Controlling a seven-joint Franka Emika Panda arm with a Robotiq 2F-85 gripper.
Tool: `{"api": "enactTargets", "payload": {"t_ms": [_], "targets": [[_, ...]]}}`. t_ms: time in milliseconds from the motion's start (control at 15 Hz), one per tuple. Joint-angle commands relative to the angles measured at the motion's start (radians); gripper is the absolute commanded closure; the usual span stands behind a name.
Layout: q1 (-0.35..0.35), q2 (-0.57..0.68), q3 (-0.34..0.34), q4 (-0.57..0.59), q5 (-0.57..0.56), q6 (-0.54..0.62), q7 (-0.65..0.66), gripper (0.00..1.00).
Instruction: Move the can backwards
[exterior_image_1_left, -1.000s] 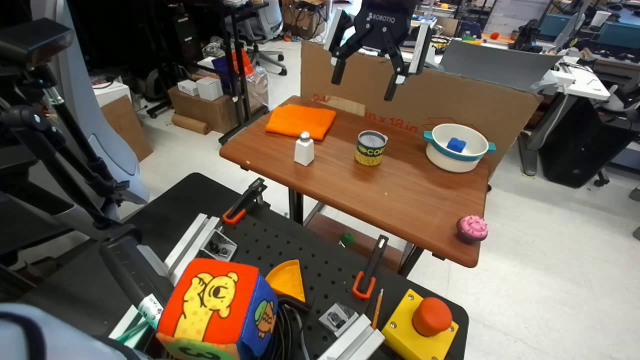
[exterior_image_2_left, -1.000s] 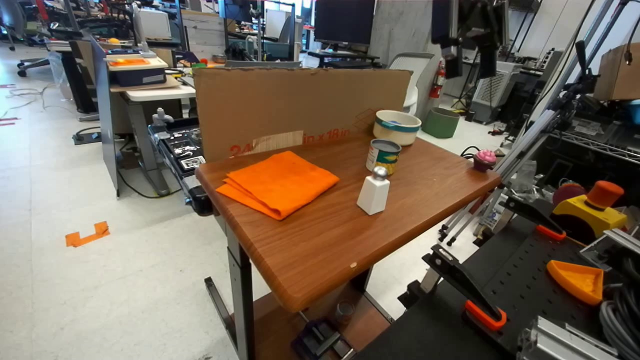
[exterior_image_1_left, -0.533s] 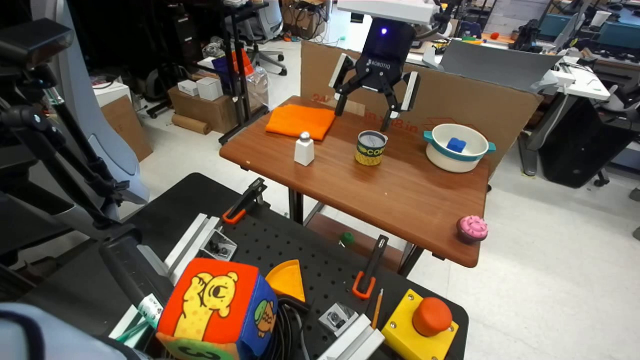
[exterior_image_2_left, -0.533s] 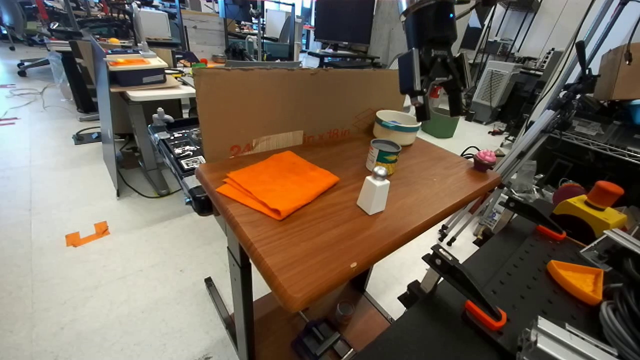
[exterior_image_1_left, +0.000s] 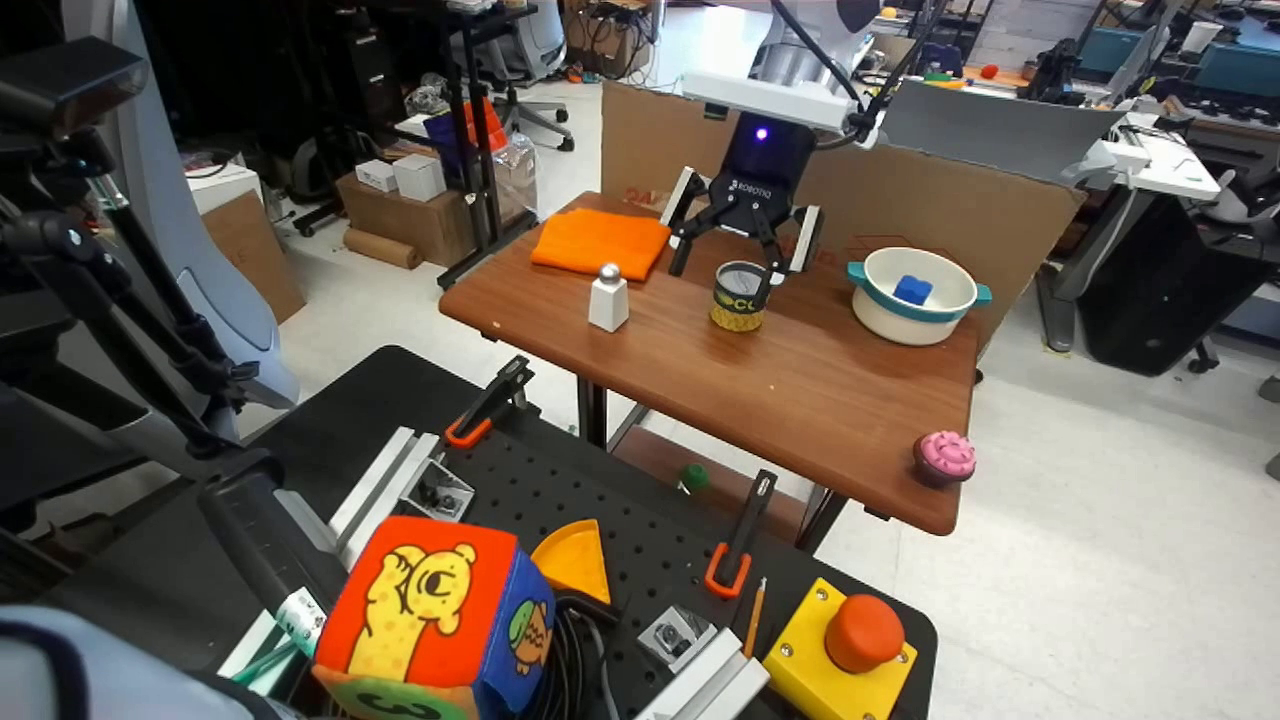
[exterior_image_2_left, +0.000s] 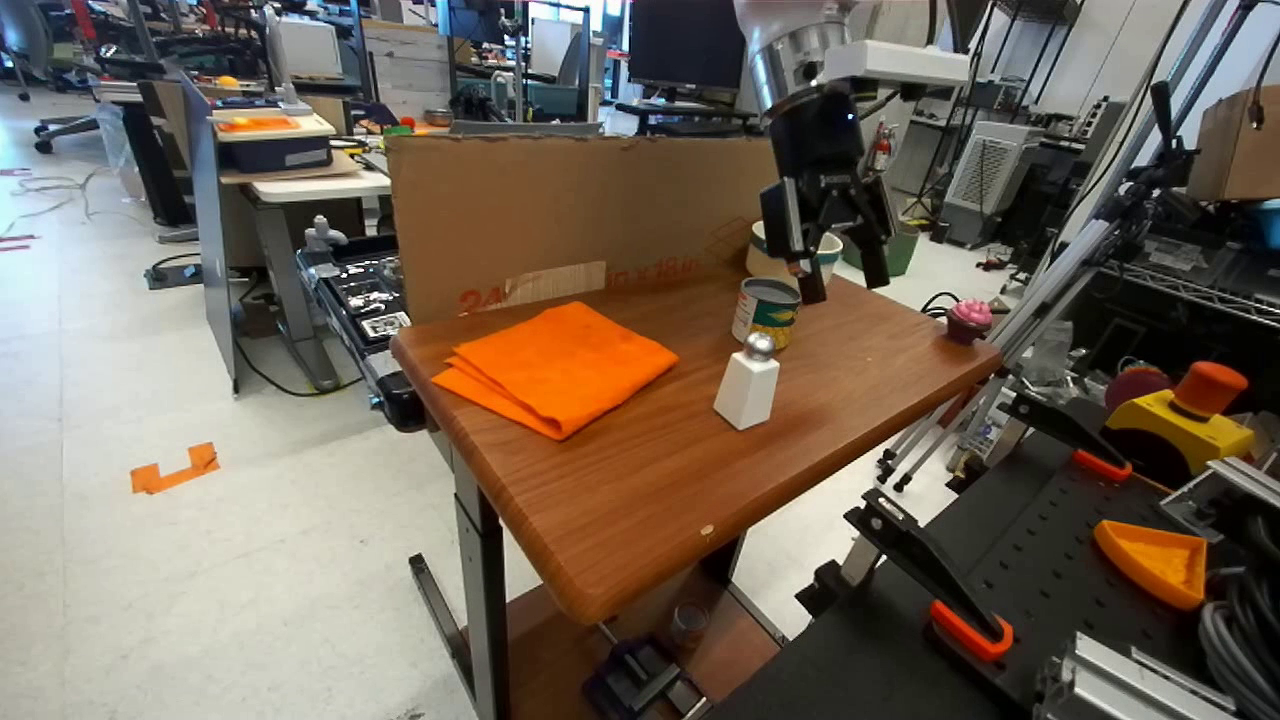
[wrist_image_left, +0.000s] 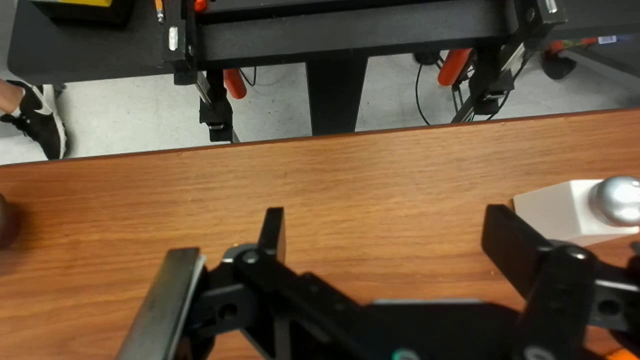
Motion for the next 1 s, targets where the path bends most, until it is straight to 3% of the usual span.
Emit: {"api": "enactTargets", "payload": {"t_ms": [0, 667, 933], "targets": [[0.008, 0.071, -0.001, 0.065, -0.014, 0.021, -0.008, 0.00], [0.016, 0.148, 0.030, 0.110, 0.006, 0.122, -0.038, 0.00], [0.020, 0.168, 0.043, 0.131, 0.010, 0.249, -0.055, 0.00]]}}
